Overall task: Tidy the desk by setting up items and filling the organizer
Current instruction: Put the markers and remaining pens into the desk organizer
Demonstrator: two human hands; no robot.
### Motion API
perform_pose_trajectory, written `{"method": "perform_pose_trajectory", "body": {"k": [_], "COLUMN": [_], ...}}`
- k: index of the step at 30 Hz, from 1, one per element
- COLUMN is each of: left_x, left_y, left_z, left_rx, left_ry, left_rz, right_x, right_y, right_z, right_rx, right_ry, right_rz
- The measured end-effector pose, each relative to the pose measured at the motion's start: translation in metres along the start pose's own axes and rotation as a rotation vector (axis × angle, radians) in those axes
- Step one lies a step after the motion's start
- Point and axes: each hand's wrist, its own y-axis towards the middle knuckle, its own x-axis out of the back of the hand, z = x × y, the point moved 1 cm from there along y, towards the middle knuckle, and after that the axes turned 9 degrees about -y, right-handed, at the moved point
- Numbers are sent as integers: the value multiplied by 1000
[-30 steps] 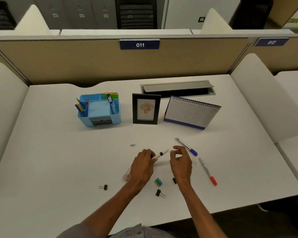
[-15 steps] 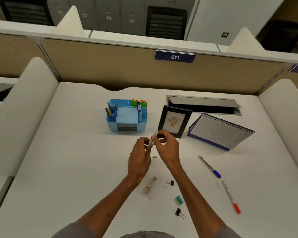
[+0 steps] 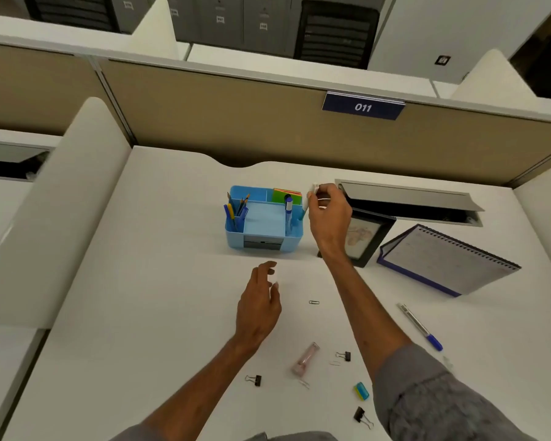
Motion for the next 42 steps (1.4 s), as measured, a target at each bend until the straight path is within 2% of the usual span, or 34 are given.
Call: {"method": "perform_pose_trajectory", "body": {"k": [11,18,23,29,34,42], "left_x": [15,9,0,-30,-77,-180], "left_y": [-5,-8,-13,-18,-28,-40], "left_z": [21,24,23,3,-21,-84], "left_rx": [56,49,43,0,-86,-333], "left_ry": [2,38,57,77,139,339], "left_rz": [65,93,121,171,286,494], "right_x": [-44,-45,-30,11,71,179], "right_y": [5,-2,-29,-81,-123,-181], "right_z": [-17,-19,-24,-53,-106,-198], "right_rx": [-60,-80,-72,-124,-248,-427], "right_ry": [-212,-176,-102,-44,-119,-204], "right_rz": [145,174,123,112,79,16]}}
